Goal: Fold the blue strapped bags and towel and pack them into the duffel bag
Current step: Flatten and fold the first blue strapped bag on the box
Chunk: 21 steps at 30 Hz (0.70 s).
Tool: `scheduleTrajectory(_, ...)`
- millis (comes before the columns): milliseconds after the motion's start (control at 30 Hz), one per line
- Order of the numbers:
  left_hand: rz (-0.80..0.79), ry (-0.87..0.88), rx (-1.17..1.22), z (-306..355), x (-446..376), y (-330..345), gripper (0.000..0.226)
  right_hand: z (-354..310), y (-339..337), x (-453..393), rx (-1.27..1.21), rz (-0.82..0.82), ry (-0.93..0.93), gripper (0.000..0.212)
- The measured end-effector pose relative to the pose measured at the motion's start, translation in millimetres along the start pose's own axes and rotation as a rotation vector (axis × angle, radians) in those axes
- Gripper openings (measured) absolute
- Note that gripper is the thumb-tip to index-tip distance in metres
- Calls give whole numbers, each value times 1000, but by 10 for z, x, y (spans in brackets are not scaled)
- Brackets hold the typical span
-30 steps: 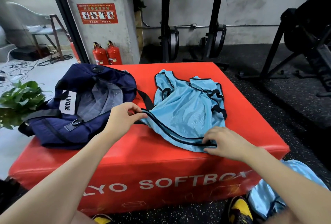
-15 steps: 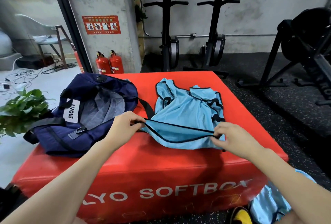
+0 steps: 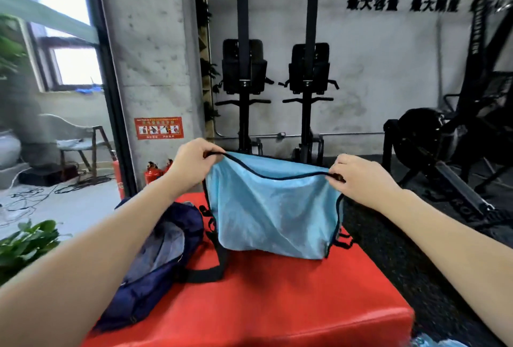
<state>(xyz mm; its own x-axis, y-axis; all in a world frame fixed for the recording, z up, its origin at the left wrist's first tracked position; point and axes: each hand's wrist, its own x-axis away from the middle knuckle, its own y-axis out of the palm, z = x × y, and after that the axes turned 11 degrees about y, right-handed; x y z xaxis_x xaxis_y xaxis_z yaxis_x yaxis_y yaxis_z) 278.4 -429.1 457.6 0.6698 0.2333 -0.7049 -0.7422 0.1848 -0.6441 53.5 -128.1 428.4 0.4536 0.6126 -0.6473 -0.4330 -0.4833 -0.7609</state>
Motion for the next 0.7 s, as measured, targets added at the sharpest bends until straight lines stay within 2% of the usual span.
scheduleTrajectory(100, 53, 48, -50, 221, -233, -385, 14, 79, -396, -182, 213, -110, -15, 34)
scheduleTrajectory(167, 75, 54, -53, 325, -350, -589, 14, 122, -636, -274, 220, -167, 19, 36)
scheduleTrajectory(300, 104, 83, -69, 537, -478, -858, 14, 228, -936, -412, -55, -113, 202, 31)
scheduleTrajectory(433, 68, 71, -67, 764, -552, -1177, 11, 196, -1360, -494, -347, 65, 397, 13)
scheduleTrajectory(600, -37, 35, -38, 963, -553, -1539, 9, 169, -1850, -536, -483, 155, 411, 6)
scheduleTrajectory(700, -33, 2, 133, 1078, -527, -1682, 3, 215, -2070, -516, -566, 184, 409, 8)
